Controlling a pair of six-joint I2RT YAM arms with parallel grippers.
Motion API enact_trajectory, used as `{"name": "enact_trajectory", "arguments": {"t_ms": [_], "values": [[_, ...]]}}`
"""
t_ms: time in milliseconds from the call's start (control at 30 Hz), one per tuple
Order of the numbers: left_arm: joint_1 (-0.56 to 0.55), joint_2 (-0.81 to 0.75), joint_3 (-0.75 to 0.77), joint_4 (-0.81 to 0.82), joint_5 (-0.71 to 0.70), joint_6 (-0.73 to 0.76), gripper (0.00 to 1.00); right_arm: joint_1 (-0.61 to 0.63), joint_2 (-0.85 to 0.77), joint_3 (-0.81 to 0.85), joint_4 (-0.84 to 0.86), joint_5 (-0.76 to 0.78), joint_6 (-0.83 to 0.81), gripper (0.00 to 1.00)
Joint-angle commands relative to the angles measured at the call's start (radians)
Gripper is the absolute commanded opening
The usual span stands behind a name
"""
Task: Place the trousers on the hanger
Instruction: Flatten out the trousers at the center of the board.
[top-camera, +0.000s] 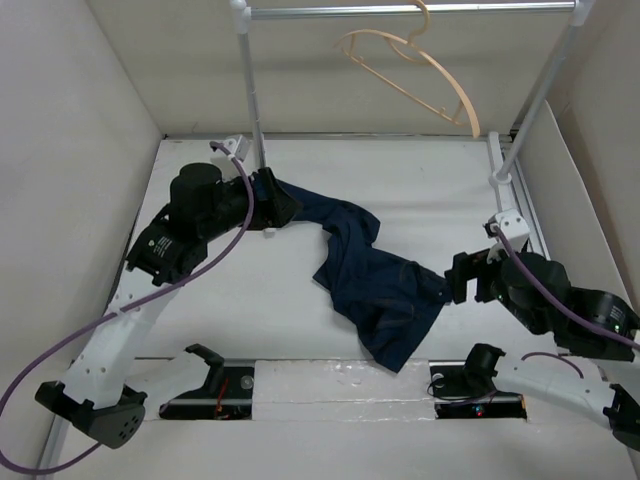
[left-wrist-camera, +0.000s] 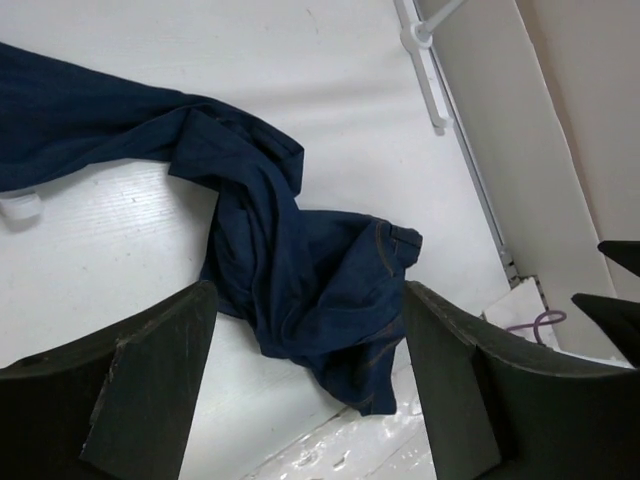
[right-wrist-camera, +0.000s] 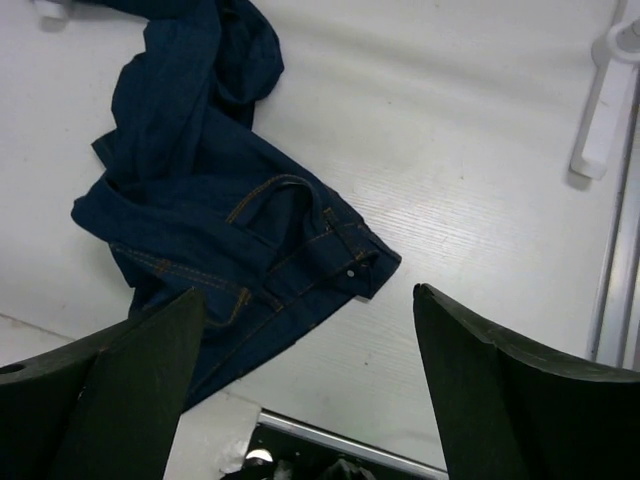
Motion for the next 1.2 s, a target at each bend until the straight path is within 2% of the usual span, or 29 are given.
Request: {"name": "enact_trajectory", "arguments": {"t_ms": [0,33,67,133,167,200,300,367,467,500,533,567,600,667,767,800,867,900,933,1000,1033,1133,1167], "values": [[-0.002,-0.051,0.031,0.067,0.004,0.005,0.71,0.005,-0.001,0.081,-0.019,0.055,0.012,0.89],[-0.002,-0.056,0.052,0.034,-0.007,0.013,0.7,0.005,0.004,0.097,-0.034,0.069,0.01,0.85],[-0.002,-0.057,0.103,0.017,-0.028,0.024,0.66,0.005,0.01,0.112,-0.048,0.077,0.016,0.63],[-0.002,-0.062,0.158,-0.064,-0.123,0.033,0.64,0.005,0.016,0.155,-0.105,0.101,0.036,0.47],[-0.002,-0.063,0.204,-0.091,-0.161,0.033,0.64,0.005,0.013,0.164,-0.115,0.106,0.039,0.32],[-0.002,-0.063,0.227,-0.118,-0.259,0.025,0.64,0.005,0.009,0.172,-0.143,0.119,0.045,0.27],[-0.002,-0.059,0.275,-0.223,-0.408,-0.013,0.61,0.005,0.002,0.195,-0.178,0.136,0.056,0.22],[-0.002,-0.063,0.263,-0.25,-0.436,-0.034,0.62,0.005,0.005,0.194,-0.195,0.144,0.078,0.16],[-0.002,-0.068,0.197,-0.246,-0.448,-0.071,0.64,0.005,0.027,0.153,-0.241,0.152,0.133,0.19],[-0.002,-0.064,0.136,-0.223,-0.43,-0.085,0.66,-0.004,0.041,0.098,-0.241,0.138,0.154,0.32],[-0.002,-0.054,0.135,-0.209,-0.416,-0.088,0.67,-0.004,0.041,0.097,-0.24,0.127,0.177,0.32],[-0.002,-0.042,0.07,-0.189,-0.403,-0.09,0.67,-0.004,0.065,0.02,-0.235,0.121,0.194,0.49],[-0.002,-0.009,0.034,-0.165,-0.378,-0.088,0.67,-0.013,0.077,-0.028,-0.215,0.121,0.231,0.58],[-0.002,0.041,-0.038,-0.079,-0.35,-0.088,0.69,-0.027,0.132,-0.113,-0.16,0.103,0.242,0.69],[-0.002,0.159,-0.098,0.064,-0.272,-0.073,0.72,-0.096,0.188,-0.19,0.007,0.046,0.198,0.75],[-0.002,0.229,-0.101,0.093,-0.23,-0.061,0.72,-0.168,0.214,-0.244,0.121,0.01,0.149,0.76],[-0.002,0.304,-0.101,0.16,-0.229,-0.045,0.76,-0.243,0.222,-0.323,0.264,-0.157,0.096,0.77],[-0.002,0.382,-0.092,0.17,-0.229,-0.044,0.77,-0.275,0.216,-0.366,0.389,-0.205,0.084,0.77],[-0.002,0.421,-0.083,0.2,-0.229,-0.032,0.82,-0.332,0.207,-0.45,0.448,-0.285,0.081,0.77],[-0.002,0.529,-0.044,0.248,-0.197,-0.022,0.85,-0.368,0.159,-0.528,0.604,-0.346,0.055,0.78],[-0.002,0.568,-0.034,0.268,-0.18,-0.021,0.91,-0.41,0.145,-0.577,0.631,-0.36,0.046,0.79],[-0.002,0.715,0.038,0.323,-0.13,-0.024,0.95,-0.521,0.148,-0.621,0.66,-0.441,-0.009,0.82],[-0.002,0.748,0.09,0.332,-0.113,-0.025,0.95,-0.606,0.15,-0.654,0.685,-0.478,-0.039,0.82]]}}
